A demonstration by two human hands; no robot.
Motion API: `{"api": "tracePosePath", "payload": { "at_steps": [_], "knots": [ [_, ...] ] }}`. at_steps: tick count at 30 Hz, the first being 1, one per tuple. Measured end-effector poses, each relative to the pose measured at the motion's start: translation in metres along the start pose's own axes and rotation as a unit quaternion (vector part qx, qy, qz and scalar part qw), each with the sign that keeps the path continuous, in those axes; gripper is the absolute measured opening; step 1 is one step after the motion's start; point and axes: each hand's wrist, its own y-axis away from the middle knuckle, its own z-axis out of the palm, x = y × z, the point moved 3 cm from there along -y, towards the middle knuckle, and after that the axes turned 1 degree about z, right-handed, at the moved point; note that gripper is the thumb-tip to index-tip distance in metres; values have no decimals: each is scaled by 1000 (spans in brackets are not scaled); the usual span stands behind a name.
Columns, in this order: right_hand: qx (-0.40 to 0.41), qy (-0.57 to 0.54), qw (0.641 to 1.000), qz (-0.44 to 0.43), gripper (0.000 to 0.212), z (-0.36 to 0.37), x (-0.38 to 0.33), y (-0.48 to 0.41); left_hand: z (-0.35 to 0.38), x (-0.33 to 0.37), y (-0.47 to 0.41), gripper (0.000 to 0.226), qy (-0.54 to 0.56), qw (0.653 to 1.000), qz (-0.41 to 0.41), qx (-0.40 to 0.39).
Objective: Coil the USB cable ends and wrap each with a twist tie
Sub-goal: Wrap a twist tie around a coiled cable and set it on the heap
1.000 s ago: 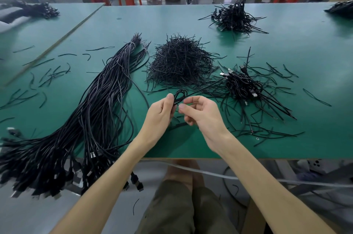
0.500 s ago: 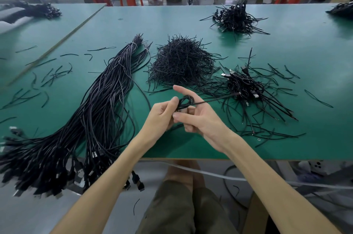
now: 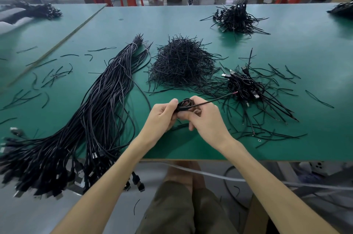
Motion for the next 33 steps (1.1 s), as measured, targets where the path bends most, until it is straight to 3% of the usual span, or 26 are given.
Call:
{"api": "tracePosePath", "payload": {
  "at_steps": [7,16,24,30,33],
  "knots": [
    [-19,120,992,-28,14,5,-2,1,-2,1,0,64,16,1000,-7,6],
    [-33,8,999,-42,22,10,-5,4,-4,2,-2,58,39,999,-25,-3],
    [23,8,997,-69,30,22,-12,2,-10,-1,-2,54,74,996,-55,13],
    [46,83,986,-135,38,27,-19,-1,-13,-1,-4,45,85,994,-65,6],
    [80,83,985,-130,26,24,-13,1,-10,4,-5,53,53,997,-62,4]
  ]
}}
